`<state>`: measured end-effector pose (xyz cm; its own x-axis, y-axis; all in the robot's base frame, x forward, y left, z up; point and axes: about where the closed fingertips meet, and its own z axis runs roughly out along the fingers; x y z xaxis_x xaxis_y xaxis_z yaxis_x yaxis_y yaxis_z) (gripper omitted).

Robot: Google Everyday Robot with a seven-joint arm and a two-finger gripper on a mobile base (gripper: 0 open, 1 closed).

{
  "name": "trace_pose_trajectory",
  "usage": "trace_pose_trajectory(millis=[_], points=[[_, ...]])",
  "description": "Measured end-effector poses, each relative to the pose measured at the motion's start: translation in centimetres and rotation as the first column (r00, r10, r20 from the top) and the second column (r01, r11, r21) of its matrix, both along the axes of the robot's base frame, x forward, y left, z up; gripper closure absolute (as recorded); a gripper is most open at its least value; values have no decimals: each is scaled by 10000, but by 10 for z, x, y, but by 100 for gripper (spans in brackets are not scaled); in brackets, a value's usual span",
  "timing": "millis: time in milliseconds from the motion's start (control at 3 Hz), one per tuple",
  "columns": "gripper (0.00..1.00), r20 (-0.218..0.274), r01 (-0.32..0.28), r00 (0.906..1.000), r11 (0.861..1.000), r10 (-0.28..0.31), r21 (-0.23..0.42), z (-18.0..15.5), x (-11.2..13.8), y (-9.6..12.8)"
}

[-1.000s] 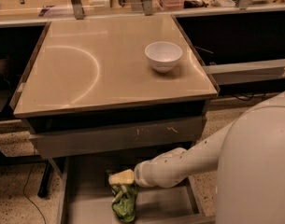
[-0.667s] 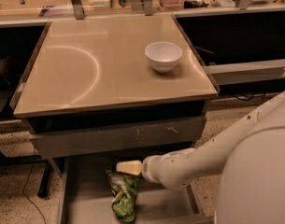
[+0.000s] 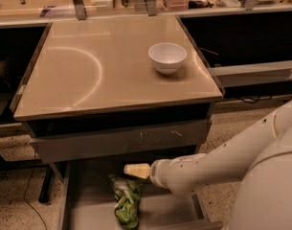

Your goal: Place green rice chip bag into middle drawer

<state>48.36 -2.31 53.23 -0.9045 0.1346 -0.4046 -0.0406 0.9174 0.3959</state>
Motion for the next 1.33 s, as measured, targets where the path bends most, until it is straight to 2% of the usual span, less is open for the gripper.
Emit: trace_pose_trajectory(millis=[333,667,1000,1333], points=[[0,-235,304,9993,9994,-308,-170,8,-16,-21],[0,-520,973,9936,9933,-1005,-623,19,-50,-72],[0,-276,2689,9618,9587,-2724,-928,15,-92,-161],[0,179,4130,9075,8839,-4196,-2196,-8,-163,-258]])
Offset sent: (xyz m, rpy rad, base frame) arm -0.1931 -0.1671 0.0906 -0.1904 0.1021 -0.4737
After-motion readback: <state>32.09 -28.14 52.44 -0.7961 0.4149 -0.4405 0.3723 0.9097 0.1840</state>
